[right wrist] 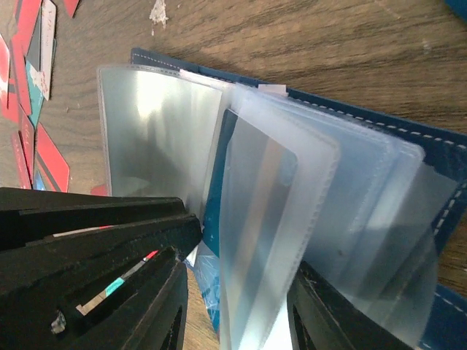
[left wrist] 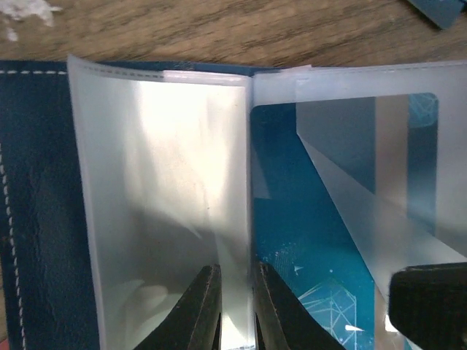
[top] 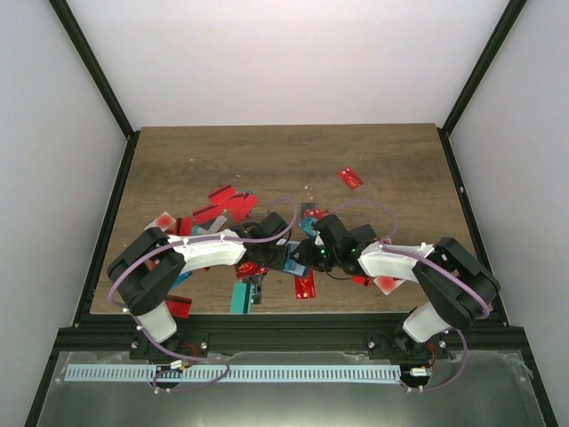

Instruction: Put the credit cards into the card holder

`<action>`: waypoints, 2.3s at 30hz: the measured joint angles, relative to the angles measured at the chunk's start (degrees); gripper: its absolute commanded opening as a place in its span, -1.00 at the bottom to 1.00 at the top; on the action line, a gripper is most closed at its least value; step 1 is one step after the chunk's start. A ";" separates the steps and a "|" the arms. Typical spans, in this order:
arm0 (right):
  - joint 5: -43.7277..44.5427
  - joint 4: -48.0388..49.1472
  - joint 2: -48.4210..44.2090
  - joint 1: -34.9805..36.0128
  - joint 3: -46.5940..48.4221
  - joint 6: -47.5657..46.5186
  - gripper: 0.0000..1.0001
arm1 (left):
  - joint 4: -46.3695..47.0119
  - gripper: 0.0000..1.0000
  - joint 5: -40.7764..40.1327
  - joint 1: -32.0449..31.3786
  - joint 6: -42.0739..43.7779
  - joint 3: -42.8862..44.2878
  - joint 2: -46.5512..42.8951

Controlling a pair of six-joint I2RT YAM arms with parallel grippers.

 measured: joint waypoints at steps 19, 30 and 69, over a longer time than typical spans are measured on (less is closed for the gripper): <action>1.68 -4.57 0.28 1.09 4.13 -2.97 -0.22 | 7.10 -0.70 7.34 0.39 -1.51 -3.17 -0.55; 3.17 -7.82 5.20 3.80 10.05 -3.82 -0.20 | 6.60 -0.72 8.04 2.75 -4.55 -10.49 -15.89; 2.75 -9.44 15.72 9.99 24.79 -6.12 0.08 | 3.23 -0.72 10.64 11.67 -4.68 -21.31 -36.94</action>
